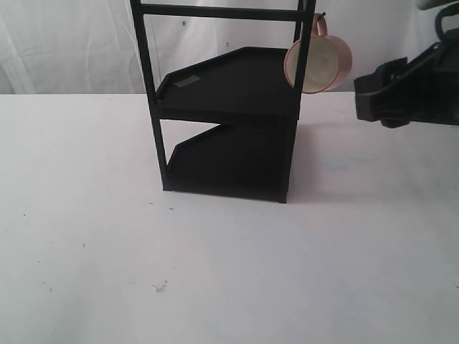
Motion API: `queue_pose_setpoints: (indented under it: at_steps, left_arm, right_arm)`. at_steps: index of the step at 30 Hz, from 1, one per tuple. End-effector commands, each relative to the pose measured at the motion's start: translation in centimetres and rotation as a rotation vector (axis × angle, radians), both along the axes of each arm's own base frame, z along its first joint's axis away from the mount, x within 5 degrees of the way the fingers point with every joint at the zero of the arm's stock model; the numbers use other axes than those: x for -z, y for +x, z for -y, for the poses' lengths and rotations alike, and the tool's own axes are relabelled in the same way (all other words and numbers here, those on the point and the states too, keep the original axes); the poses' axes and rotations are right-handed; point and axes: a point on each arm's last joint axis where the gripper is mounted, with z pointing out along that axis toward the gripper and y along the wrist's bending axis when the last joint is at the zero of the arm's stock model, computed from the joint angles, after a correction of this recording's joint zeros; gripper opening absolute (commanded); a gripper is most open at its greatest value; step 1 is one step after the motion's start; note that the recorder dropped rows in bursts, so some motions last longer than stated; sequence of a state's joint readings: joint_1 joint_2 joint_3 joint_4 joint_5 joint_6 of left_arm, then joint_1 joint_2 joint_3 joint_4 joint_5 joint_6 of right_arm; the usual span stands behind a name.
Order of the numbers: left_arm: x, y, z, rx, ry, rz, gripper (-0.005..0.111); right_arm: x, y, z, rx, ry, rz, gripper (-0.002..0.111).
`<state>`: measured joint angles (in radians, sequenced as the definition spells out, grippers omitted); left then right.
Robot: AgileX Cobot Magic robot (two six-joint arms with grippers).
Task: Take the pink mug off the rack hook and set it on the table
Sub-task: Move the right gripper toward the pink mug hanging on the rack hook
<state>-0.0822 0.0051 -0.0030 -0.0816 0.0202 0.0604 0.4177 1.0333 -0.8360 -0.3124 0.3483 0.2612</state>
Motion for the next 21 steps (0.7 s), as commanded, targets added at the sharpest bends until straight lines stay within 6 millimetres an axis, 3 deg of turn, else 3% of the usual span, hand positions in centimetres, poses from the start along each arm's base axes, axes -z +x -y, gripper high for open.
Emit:
queue_pose_setpoints:
  at_steps: [1, 9, 21]
  left_arm:
    - [0.1, 0.0, 0.0, -0.005, -0.008, -0.003, 0.0]
    - [0.1, 0.0, 0.0, -0.005, -0.008, -0.003, 0.0]
    - [0.1, 0.0, 0.0, -0.005, -0.008, -0.003, 0.0]
  right_arm:
    - [0.7, 1.5, -0.3, 0.035, -0.005, 0.014, 0.065]
    - [1.8, 3.3, 0.0, 0.173, 0.033, 0.009, 0.065]
    - [2.0, 4.7, -1.6, 0.07, 0.066, 0.039, 0.065]
